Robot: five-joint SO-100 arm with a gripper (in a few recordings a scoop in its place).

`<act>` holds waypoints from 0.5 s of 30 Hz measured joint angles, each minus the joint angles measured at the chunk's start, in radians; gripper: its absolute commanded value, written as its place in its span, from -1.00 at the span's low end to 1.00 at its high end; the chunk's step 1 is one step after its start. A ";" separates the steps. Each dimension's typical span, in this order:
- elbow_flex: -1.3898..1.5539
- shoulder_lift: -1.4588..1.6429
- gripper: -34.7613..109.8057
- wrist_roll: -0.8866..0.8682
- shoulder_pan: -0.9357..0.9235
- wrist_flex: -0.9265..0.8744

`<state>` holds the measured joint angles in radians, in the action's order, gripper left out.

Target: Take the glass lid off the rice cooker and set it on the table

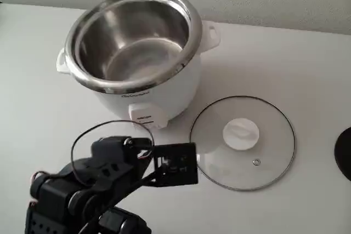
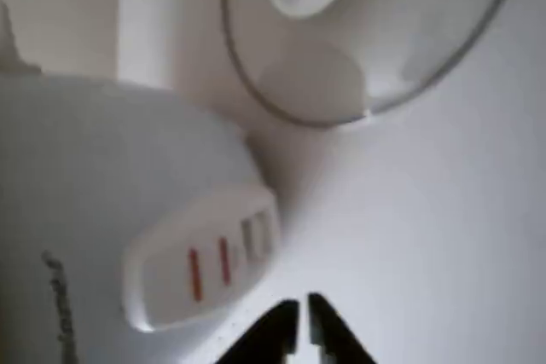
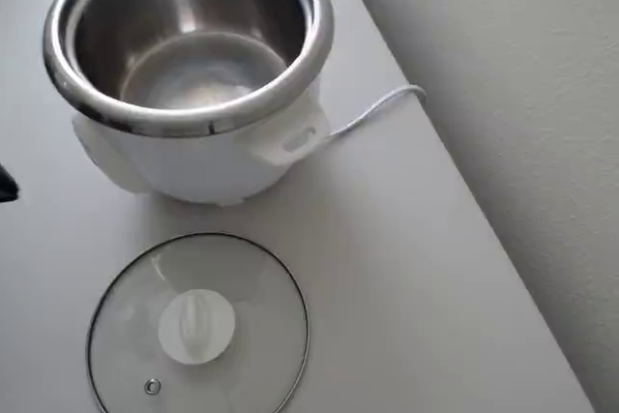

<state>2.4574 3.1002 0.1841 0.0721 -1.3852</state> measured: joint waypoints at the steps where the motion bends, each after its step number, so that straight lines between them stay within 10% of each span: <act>1: 0.026 0.008 -0.51 0.002 0.006 0.000; 15: 0.345 0.186 -0.52 0.020 -0.026 0.000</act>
<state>2.8026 3.2858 0.2040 0.0460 -1.3852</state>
